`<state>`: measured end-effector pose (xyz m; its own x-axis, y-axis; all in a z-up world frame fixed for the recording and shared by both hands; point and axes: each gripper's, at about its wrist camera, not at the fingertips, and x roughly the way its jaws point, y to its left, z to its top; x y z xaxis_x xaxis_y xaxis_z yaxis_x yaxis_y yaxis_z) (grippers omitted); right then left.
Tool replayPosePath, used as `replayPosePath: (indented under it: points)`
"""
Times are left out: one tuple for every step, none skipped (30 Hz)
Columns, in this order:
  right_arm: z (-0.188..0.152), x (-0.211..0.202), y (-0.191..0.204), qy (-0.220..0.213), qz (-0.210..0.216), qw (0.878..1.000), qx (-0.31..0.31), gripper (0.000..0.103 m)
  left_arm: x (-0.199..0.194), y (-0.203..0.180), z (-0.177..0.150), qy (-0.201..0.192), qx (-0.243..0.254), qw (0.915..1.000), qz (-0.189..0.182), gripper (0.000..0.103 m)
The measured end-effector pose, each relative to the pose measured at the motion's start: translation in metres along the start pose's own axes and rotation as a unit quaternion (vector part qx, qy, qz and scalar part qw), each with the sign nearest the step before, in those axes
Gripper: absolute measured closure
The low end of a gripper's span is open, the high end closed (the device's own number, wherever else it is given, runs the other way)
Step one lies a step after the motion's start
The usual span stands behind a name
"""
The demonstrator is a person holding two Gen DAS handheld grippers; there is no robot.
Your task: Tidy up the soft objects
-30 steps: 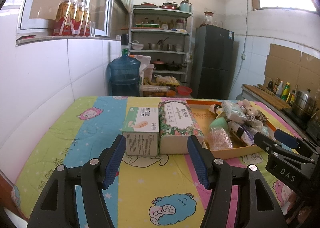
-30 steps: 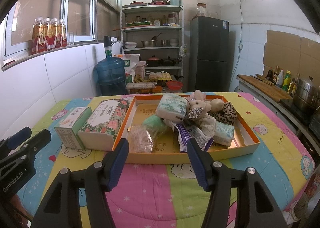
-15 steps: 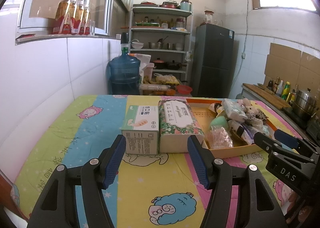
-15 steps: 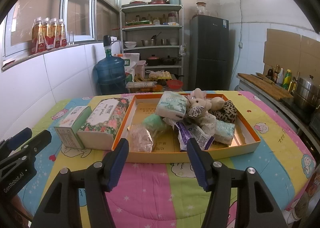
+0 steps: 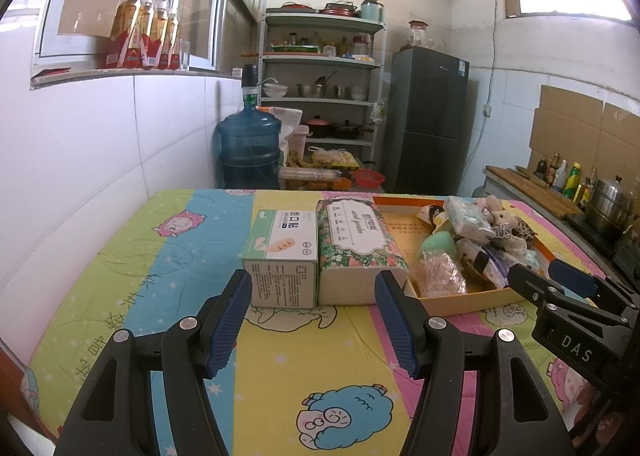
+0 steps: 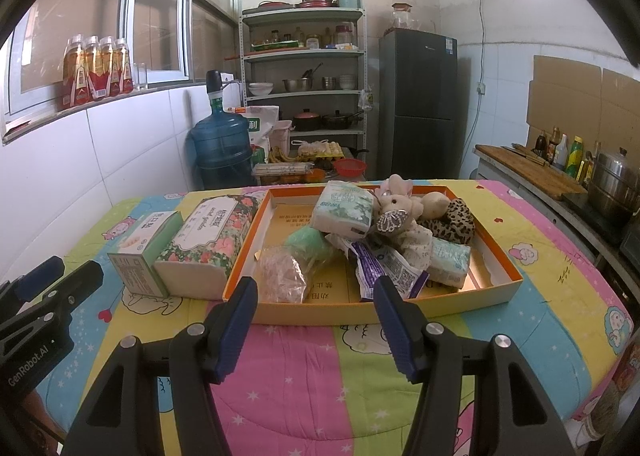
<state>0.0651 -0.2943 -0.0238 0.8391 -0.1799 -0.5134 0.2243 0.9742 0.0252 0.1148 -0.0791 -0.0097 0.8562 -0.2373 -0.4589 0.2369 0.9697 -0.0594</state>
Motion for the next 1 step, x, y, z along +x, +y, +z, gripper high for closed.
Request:
replayPosePath:
  points:
    - [0.0003, 0.0001, -0.0004, 0.0, 0.0, 1.0, 0.0, 0.043, 0.0006, -0.0001, -0.0012, 0.0, 0.0, 1.0, 0.001, 0.037]
